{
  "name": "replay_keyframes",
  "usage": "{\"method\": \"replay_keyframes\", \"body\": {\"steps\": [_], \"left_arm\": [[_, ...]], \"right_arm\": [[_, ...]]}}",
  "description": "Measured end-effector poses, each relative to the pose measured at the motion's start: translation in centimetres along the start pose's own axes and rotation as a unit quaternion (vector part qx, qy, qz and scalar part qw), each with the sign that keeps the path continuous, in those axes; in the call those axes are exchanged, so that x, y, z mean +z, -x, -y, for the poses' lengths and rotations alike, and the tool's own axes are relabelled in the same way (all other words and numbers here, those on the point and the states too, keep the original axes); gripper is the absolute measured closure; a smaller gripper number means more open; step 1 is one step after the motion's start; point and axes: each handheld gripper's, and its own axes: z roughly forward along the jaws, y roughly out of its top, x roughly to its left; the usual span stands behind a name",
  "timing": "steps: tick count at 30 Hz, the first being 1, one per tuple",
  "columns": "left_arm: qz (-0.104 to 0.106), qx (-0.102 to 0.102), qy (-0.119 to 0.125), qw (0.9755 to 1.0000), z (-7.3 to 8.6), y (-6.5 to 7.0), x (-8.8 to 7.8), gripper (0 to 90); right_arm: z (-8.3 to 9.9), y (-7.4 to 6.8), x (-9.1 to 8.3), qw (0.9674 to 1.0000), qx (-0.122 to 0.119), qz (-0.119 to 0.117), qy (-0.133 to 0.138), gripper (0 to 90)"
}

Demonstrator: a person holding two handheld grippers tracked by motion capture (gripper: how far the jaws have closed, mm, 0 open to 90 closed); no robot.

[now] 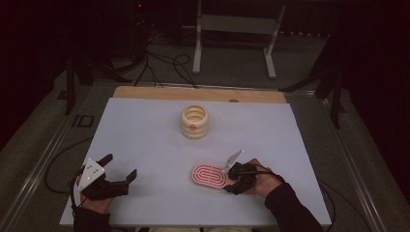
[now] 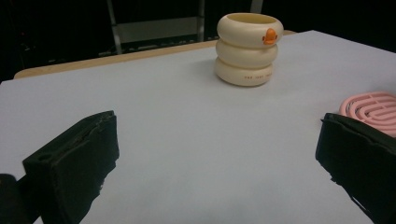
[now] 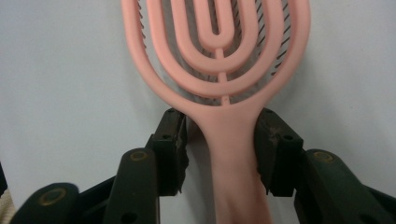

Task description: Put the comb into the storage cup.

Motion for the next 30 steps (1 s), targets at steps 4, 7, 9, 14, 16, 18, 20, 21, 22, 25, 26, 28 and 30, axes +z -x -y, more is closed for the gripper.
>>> {"method": "replay_keyframes", "body": {"steps": [4, 7, 9, 14, 16, 18, 20, 21, 22, 25, 26, 28, 30], "left_arm": [[0.0, 0.0, 0.0, 1.0, 0.0, 0.0, 0.01, 0.4], [-0.001, 0.0, -0.001, 1.0, 0.01, 0.0, 0.01, 0.4], [-0.001, 0.0, -0.001, 1.0, 0.01, -0.03, -0.02, 0.4], [-0.001, -0.001, 0.0, 1.0, 0.01, -0.06, -0.06, 0.4], [-0.001, 0.001, -0.001, 1.0, 0.01, -0.04, -0.04, 0.4], [-0.001, 0.0, -0.001, 1.0, 0.01, -0.01, -0.02, 0.4], [-0.001, 0.0, -0.001, 1.0, 0.02, -0.01, 0.0, 0.4], [-0.001, 0.0, -0.002, 1.0, 0.02, -0.01, -0.01, 0.4], [-0.001, 0.0, -0.002, 1.0, 0.02, -0.01, -0.01, 0.4], [-0.001, 0.0, -0.001, 1.0, 0.01, -0.02, -0.03, 0.4], [-0.001, 0.0, -0.001, 1.0, 0.01, -0.03, -0.04, 0.4], [-0.001, 0.0, 0.0, 1.0, 0.01, -0.03, -0.04, 0.4], [-0.001, 0.0, -0.001, 1.0, 0.01, -0.04, -0.04, 0.4]], "right_arm": [[-0.27, 0.02, -0.01, 0.9997, -0.02, 0.007, -0.015, 61.8], [-0.6, -0.25, 0.04, 0.9995, -0.017, 0.011, -0.026, 62.6], [-0.66, -0.32, 0.05, 0.9994, -0.015, 0.011, -0.028, 62.8], [-0.68, -0.29, 0.05, 0.9994, -0.017, 0.008, -0.031, 63.5], [-0.69, -0.28, 0.04, 0.9993, -0.017, 0.008, -0.032, 64.0], [-0.72, -0.24, -0.01, 0.9992, -0.01, 0.005, -0.037, 65.5], [-0.71, -0.19, -0.02, 0.9992, -0.009, 0.005, -0.038, 65.6], [-0.72, -0.13, 0.0, 0.9992, -0.009, 0.005, -0.038, 65.8], [-0.72, -0.13, 0.0, 0.9992, -0.009, 0.005, -0.038, 65.8], [-0.72, -0.11, 0.0, 0.9992, -0.002, 0.006, -0.039, 66.7], [-0.73, -0.16, -0.01, 0.9991, 0.002, 0.006, -0.041, 67.0], [-0.77, -0.16, -0.01, 0.9991, 0.001, 0.007, -0.042, 67.6], [-0.78, -0.21, -0.01, 0.9991, 0.0, 0.008, -0.043, 68.1]]}}
